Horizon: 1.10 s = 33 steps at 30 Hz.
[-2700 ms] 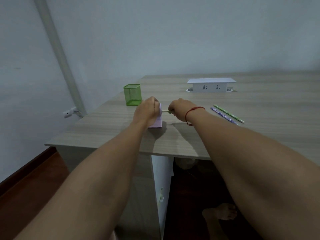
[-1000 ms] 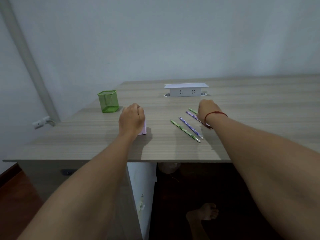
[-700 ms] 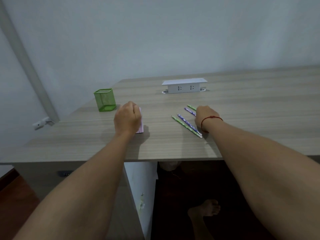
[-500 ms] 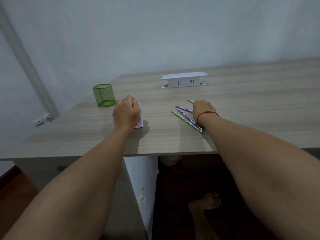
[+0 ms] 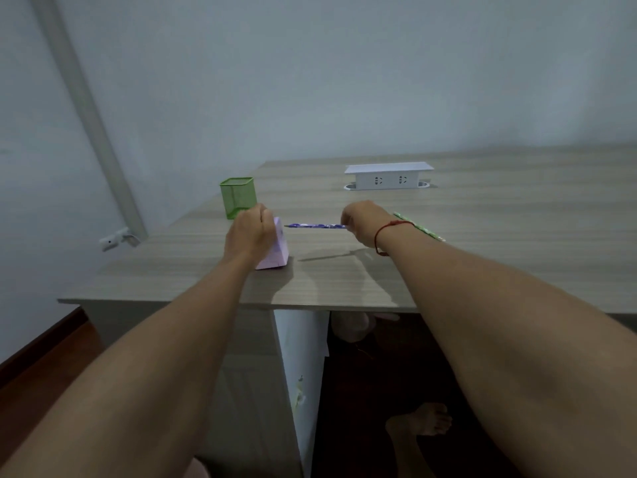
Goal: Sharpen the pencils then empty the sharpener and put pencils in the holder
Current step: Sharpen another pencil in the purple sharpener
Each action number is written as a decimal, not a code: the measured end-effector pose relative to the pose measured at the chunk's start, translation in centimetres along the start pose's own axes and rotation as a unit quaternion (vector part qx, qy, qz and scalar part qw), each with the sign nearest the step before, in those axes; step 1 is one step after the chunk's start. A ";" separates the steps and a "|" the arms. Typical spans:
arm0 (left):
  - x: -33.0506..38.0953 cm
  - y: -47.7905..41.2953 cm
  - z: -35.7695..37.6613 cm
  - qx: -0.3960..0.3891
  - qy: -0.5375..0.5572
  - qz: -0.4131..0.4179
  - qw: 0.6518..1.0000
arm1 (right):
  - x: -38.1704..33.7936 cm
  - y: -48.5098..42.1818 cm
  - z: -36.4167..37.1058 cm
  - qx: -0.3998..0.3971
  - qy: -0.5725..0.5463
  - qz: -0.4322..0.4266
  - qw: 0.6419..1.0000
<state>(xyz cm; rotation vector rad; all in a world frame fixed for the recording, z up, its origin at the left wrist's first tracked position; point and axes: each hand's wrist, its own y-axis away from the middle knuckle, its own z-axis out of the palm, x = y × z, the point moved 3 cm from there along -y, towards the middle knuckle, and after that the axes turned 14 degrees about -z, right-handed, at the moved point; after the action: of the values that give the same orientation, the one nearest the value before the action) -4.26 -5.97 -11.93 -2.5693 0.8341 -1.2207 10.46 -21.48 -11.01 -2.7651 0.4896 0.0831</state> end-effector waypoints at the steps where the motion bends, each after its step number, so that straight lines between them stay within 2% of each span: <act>1: -0.1 -0.1 -0.3 -0.014 0.004 0.000 1.000 | -0.5 -0.2 0.2 -0.003 0.001 -0.008 1.000; 14: -0.4 0.1 -1.0 -0.011 0.014 0.004 1.000 | -1.7 0.1 0.6 -0.028 0.013 0.004 1.000; 19: -0.3 0.5 -1.5 -0.019 0.035 0.026 0.999 | -2.8 -0.4 0.7 -0.013 0.006 -0.018 1.000; 26: -0.7 1.2 -1.3 -0.029 -0.008 0.098 0.995 | -3.4 -0.6 0.2 -0.029 -0.010 -0.034 0.999; 30: -0.6 1.4 -1.8 0.035 -0.049 0.099 0.993 | -5.2 -2.0 0.4 -0.025 -0.013 -0.039 0.999; 33: -0.6 1.6 -1.7 0.042 -0.056 0.107 0.992 | -5.0 -2.4 0.5 -0.007 -0.004 -0.044 0.999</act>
<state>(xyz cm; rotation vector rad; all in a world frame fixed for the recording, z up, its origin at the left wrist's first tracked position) -6.45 -6.83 -11.83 -2.3829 0.9822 -1.0183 6.56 -17.57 -10.15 -2.7936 0.3668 0.0777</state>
